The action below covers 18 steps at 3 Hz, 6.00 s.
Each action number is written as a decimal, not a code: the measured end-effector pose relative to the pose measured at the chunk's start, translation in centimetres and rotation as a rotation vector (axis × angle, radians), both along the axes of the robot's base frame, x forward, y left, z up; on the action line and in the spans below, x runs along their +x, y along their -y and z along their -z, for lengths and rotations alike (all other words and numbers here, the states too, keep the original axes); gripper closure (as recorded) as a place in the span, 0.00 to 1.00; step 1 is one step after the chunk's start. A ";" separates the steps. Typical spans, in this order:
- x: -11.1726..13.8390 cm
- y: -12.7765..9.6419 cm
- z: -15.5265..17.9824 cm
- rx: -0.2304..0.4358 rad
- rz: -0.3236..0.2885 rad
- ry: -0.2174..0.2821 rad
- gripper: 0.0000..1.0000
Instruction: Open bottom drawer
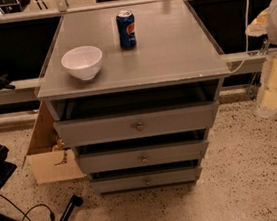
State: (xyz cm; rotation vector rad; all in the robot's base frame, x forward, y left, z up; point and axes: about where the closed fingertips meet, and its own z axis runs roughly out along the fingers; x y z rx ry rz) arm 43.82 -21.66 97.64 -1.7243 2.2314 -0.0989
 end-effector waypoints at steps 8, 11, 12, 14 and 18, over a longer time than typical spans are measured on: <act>0.4 -10.9 41.6 0.081 -0.190 -0.223 0.00; 9.9 -4.7 61.1 -0.064 -0.211 -0.210 0.00; 9.9 -4.7 61.1 -0.064 -0.211 -0.209 0.00; 7.9 -4.9 70.5 0.008 -0.236 -0.207 0.00; 16.9 -7.7 80.7 -0.018 -0.351 -0.013 0.00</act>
Offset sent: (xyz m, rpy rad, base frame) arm -0.0215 0.0653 -0.1729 0.1779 0.0926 0.1045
